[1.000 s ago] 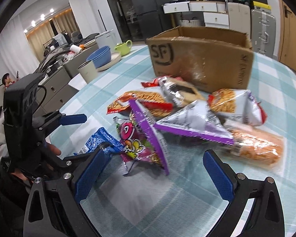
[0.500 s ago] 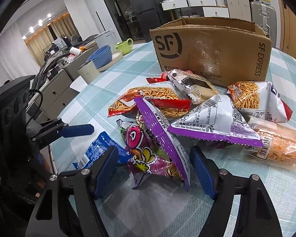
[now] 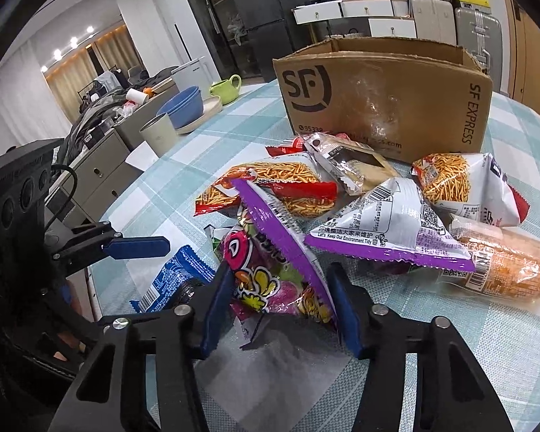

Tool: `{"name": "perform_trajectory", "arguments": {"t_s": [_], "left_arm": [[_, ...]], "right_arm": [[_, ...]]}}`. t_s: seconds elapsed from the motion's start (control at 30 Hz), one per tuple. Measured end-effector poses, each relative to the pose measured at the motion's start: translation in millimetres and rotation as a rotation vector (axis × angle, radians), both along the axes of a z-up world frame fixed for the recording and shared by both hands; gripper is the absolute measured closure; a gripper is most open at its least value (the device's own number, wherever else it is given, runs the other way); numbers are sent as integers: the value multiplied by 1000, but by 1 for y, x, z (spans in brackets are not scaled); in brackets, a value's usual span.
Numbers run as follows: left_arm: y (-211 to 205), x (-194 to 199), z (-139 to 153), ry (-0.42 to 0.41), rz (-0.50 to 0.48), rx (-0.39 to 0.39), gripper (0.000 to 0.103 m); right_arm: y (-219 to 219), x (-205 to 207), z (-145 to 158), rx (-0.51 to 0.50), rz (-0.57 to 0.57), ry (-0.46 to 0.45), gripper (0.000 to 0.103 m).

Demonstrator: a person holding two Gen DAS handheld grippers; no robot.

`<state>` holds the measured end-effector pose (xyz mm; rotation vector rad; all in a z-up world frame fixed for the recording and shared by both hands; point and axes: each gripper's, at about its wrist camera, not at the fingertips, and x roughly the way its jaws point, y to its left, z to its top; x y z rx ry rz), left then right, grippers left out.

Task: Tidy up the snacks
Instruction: 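Grasp the blue cookie pack with the left tool while the right tool grasps the purple candy bag, then lift and carry the blue pack and purple candy bag over the box with both tools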

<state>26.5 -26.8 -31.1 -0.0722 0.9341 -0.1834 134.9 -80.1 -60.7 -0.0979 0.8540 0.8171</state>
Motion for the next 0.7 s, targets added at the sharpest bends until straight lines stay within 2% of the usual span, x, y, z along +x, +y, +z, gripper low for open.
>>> {"name": "perform_trajectory", "arguments": {"t_s": [0.17,0.3,0.37,0.47,0.7], "left_arm": [[-3,-5,-1,8,-33,-7,30],[-7,-6,-5,24,-50,-7,53],[-8,-7,-5,22,-63,-12,60],[-10,-10,-2,0,-70,1,61],[-5,-20,11,-62,-60,-25,62]], "right_arm": [[-2,-3,5,-11,2,-26,57],[-4,-8,13,-7,7,-48,58],[-7,-9,16,3,2,-55,58],[-11,-11,22,17,-5,-73,58],[-19,-15,32,47,-10,-102,58]]}}
